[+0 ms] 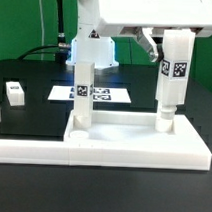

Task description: Assemble desk

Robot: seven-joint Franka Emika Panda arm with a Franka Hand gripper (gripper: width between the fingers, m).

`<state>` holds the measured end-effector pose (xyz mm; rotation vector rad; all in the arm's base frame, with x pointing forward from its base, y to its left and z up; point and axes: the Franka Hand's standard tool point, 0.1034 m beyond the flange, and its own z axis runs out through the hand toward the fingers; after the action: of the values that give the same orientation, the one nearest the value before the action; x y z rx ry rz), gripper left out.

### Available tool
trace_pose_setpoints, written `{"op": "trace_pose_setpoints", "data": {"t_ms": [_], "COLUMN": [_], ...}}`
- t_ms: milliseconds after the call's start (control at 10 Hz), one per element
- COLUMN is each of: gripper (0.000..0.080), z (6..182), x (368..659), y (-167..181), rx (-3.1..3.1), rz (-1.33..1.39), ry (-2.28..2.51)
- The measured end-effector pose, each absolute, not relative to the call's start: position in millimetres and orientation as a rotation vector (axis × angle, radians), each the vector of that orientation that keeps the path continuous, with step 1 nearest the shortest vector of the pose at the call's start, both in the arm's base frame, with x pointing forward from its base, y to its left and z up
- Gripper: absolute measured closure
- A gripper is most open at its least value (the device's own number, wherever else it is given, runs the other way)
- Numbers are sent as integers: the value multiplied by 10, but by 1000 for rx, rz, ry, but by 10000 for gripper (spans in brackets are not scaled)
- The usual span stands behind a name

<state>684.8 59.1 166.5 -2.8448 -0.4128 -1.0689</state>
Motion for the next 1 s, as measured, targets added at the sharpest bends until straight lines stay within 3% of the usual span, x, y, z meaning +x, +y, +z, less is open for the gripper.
{"op": "trace_pose_setpoints", "data": {"t_ms": [300, 500, 1000], "gripper": [509, 509, 509], "z": [1654, 1614, 1466], "x": [6839, 6728, 6596], "y": [619, 897, 893], "rx": [-2843, -2810, -2832], "rz": [-1067, -1121, -1077], "ry": [-417, -383, -412]}}
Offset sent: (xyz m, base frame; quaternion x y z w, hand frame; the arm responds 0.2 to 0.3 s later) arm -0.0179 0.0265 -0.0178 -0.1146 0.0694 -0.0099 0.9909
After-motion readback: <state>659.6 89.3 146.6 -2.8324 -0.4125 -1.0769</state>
